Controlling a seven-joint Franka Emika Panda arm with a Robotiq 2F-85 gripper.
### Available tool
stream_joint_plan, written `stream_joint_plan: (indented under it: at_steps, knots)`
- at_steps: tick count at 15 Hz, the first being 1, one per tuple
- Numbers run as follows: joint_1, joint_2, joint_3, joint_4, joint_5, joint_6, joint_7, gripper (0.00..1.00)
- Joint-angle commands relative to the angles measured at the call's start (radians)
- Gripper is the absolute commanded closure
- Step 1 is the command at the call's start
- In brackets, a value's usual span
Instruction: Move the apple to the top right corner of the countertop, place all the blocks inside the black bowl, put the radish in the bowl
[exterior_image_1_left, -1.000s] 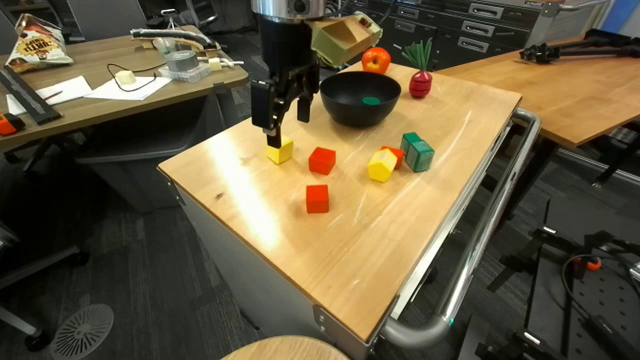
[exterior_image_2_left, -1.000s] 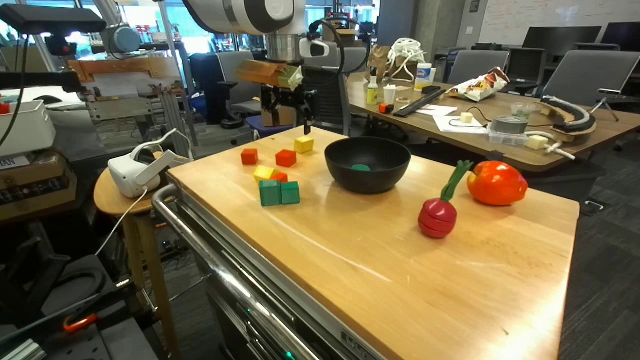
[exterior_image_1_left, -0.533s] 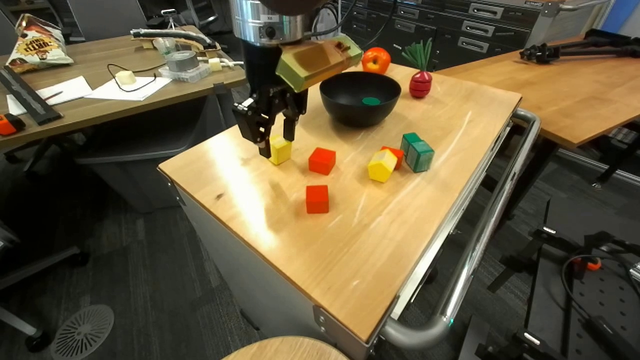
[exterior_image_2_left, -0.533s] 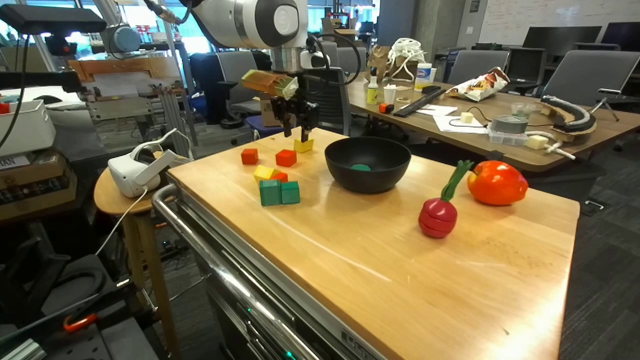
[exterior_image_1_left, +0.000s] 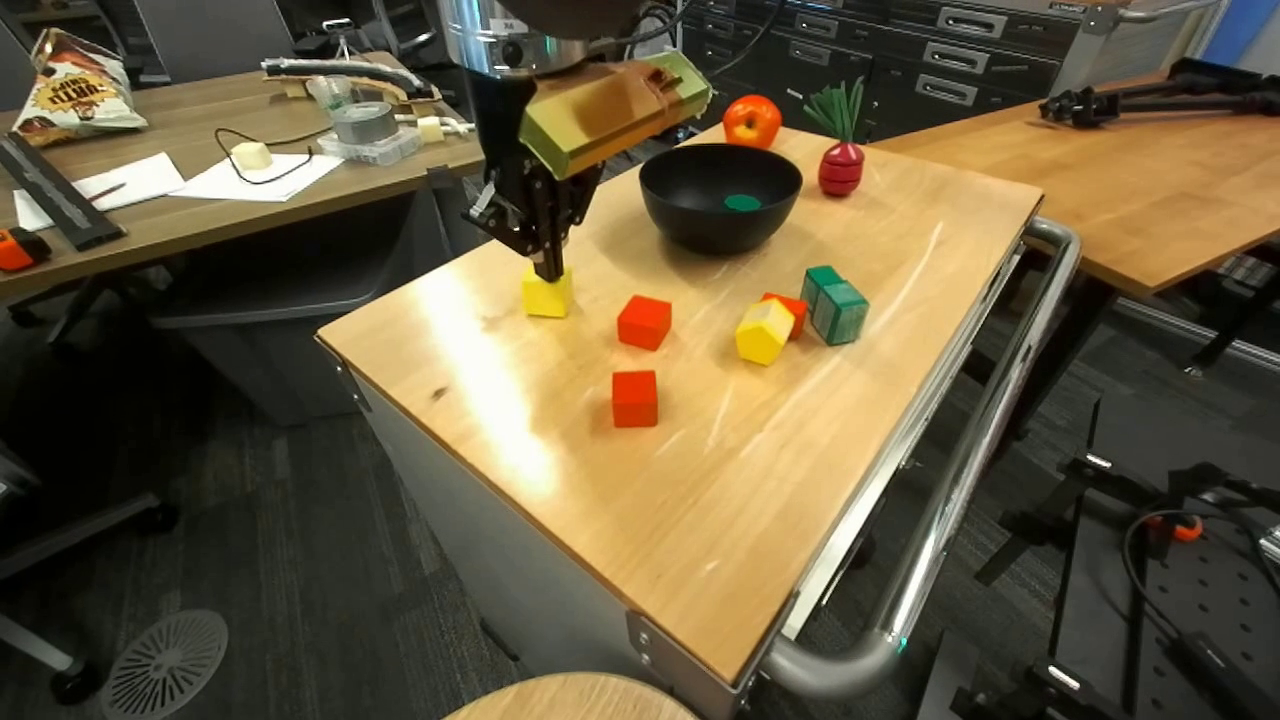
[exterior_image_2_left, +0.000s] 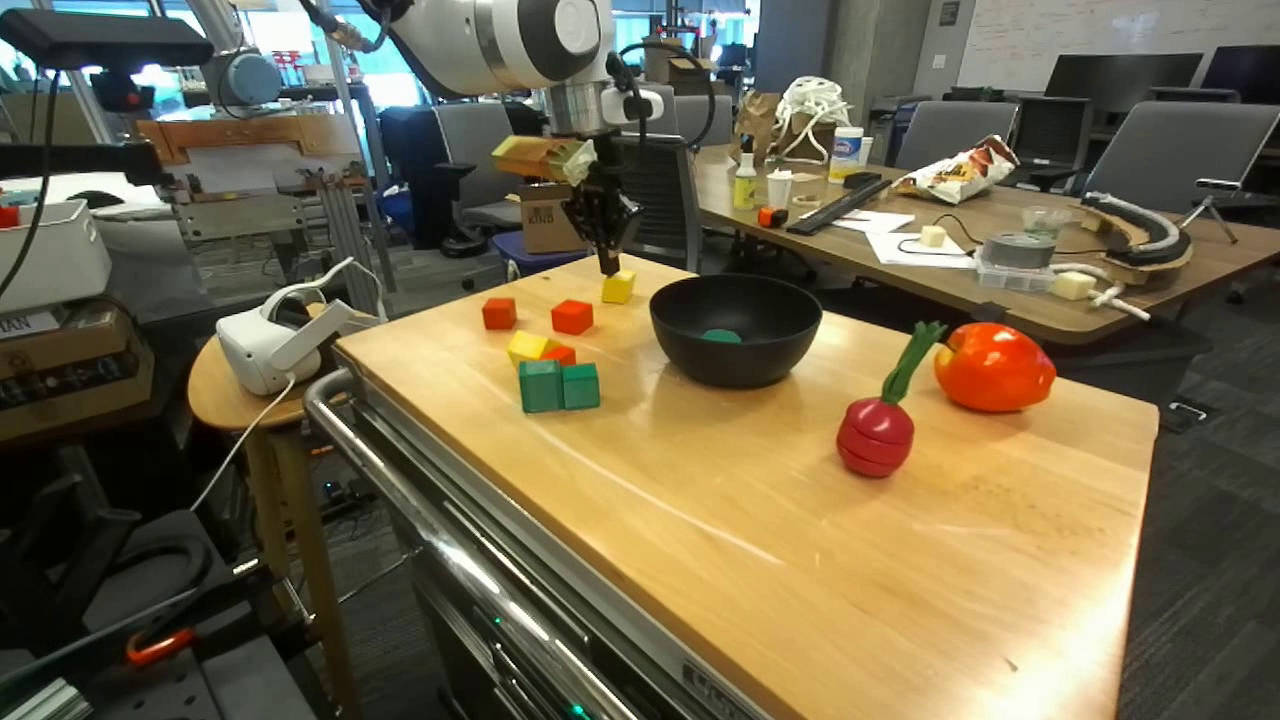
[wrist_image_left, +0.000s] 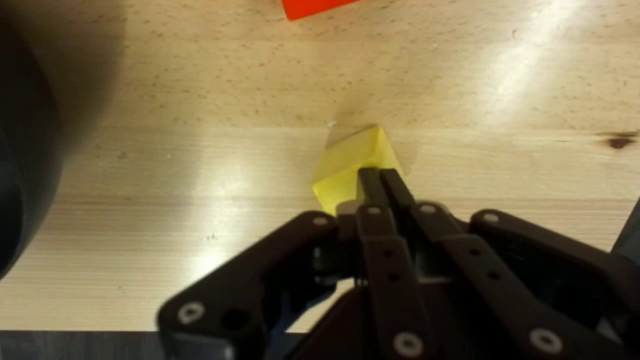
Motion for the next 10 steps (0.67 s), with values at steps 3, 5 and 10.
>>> stream_joint_plan:
  at_steps: [3, 5, 10]
  knots:
    - [0.046, -0.018, -0.057, 0.017, -0.125, -0.036, 0.091, 0.51]
    - [0.05, -0.01, -0.062, 0.031, -0.155, -0.055, 0.097, 0.35]
    - [0.009, 0.028, -0.013, 0.091, -0.121, -0.114, -0.084, 0.01]
